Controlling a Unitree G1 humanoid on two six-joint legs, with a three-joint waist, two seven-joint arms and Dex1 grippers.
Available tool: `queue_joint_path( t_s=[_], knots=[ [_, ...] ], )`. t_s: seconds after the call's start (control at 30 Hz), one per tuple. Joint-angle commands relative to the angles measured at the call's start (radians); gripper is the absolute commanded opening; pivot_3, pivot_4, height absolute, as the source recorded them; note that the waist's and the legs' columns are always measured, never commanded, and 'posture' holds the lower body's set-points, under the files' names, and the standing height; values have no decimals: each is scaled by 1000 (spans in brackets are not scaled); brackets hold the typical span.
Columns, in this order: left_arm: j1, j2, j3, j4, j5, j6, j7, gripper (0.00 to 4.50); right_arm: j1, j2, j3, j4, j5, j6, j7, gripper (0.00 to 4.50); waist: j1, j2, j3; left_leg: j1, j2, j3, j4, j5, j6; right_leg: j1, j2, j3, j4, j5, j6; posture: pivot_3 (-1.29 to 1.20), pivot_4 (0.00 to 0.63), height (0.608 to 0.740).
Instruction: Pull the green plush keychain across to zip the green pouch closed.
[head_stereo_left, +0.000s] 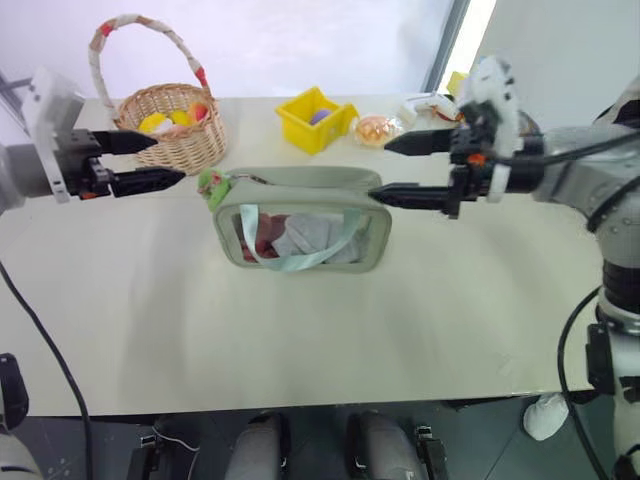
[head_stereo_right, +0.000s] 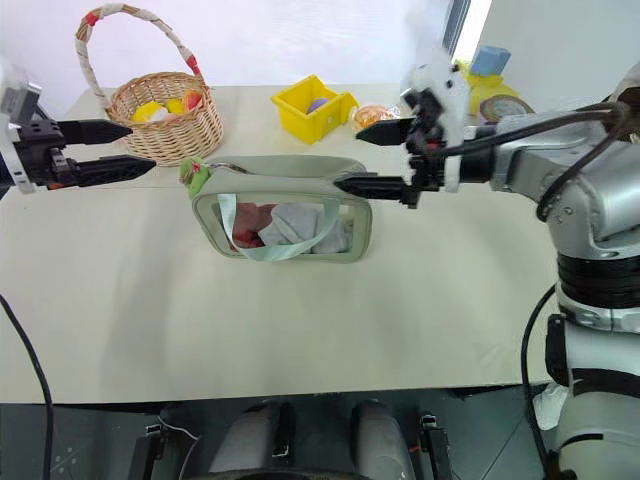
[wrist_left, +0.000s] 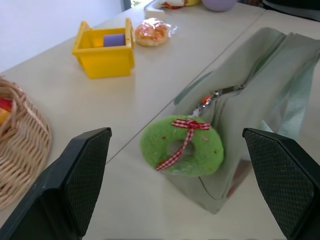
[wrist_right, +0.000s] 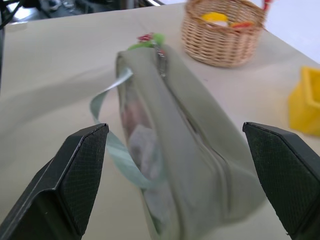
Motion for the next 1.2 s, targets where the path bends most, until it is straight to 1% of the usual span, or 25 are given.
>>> queue_joint_path(
  t_s=[0.03, 0.13, 0.27, 0.3, 0.37, 0.43, 0.47, 0.5, 0.6, 0.73, 0.87, 0.97, 1.07, 1.17, 1.2],
  knots=[
    [27, 4, 51, -41, -16, -8, 22, 4500, -14, 27, 77, -19, -96, -106, -13, 4475, 0, 0, 0, 0, 0, 0, 0, 0, 0, -1, 0, 0, 1, 0, 0, 0, 150, 739],
    [39, -5, 57, -61, -26, 2, 40, 4500, -5, 34, 135, 45, -192, -205, -4, 4475, 5, 0, 0, -1, 0, 0, 0, 0, 0, -1, 0, 0, 3, 0, 0, 0, 150, 739],
    [44, -10, 56, -74, -34, 7, 55, 4500, 6, 39, 164, 80, -244, -274, 28, 4475, 4, -2, 0, -1, -1, 0, 1, 0, 0, -1, -1, 0, 3, 0, 0, 0, 150, 739],
    [45, -10, 55, -74, -34, 7, 58, 4500, 8, 43, 163, 81, -245, -278, 34, 4241, 2, -2, 0, -1, -1, 0, 1, 0, 0, -1, -1, 0, 3, 0, 0, 0, 150, 739],
    [54, -10, 54, -75, -35, 6, 65, 4500, 14, 53, 159, 76, -241, -278, 42, 3702, 1, -2, 0, -1, 0, 0, 1, 1, -2, -1, 0, 0, 3, 0, 0, 0, 150, 739],
    [79, -8, 47, -77, -23, -12, 67, 4500, 25, 55, 162, 62, -245, -281, 52, 2645, -2, -2, 0, -1, 0, 0, 1, 1, -2, -1, 0, 0, 3, 0, 0, 0, 150, 739],
    [92, -10, 43, -79, -18, -20, 71, 4500, 31, 54, 166, 56, -249, -283, 58, 2198, -2, -2, 0, -1, 0, 0, 1, 1, -2, -1, 0, 0, 4, 0, 0, 0, 150, 739],
    [105, -15, 39, -82, -15, -28, 74, 4500, 38, 53, 170, 50, -254, -288, 64, 1631, -2, -2, 0, -1, 0, 0, 1, 1, -2, -1, 0, 0, 4, 0, 0, 0, 150, 739],
    [130, -45, 21, -83, 0, -57, 89, 4500, 58, 56, 184, 50, -280, -311, 72, 35, 1, -2, 0, -1, 0, 0, 1, 1, -2, -1, 0, 0, 5, 0, 0, 0, 150, 739],
    [117, -113, -16, -24, 50, -118, 128, 4500, 68, 69, 194, 56, -302, -327, 80, 10, 2, -2, -1, -1, 0, 0, 1, 1, -2, -1, 0, 0, 5, 0, 0, 0, 150, 739],
    [28, -227, -43, 106, 98, -178, 203, 4500, 77, 76, 200, 47, -309, -334, 97, 10, 3, -2, -1, 0, -1, 0, 2, 1, -2, -1, 0, 0, 6, 0, 0, 0, 150, 739],
    [6, -258, -72, 153, 132, -222, 189, 4500, 83, 84, 202, 37, -312, -328, 100, 10, -7, -3, -1, 0, -1, 1, 2, 2, -4, -1, 1, 0, 6, 0, 0, 0, 150, 739],
    [-19, -292, -72, 193, 137, -243, 193, 4500, 88, 91, 200, 28, -313, -320, 98, 10, -5, -3, -1, 0, -1, 1, 1, 3, -5, -2, 1, 0, 7, 0, 0, 0, 150, 739],
    [-15, -291, -67, 164, 106, -226, 140, 3676, 90, 95, 197, 26, -319, -317, 92, 0, -3, -3, -1, 1, -1, 2, 2, 3, -5, -2, 1, 0, 8, 0, 0, 0, 150, 739],
    [-13, -286, -65, 153, 96, -217, 121, 3177, 91, 96, 195, 25, -320, -317, 90, 0, -4, -3, -1, 1, -1, 2, 2, 3, -5, -2, 1, 0, 8, 0, 0, 0, 150, 739]
  ],
)
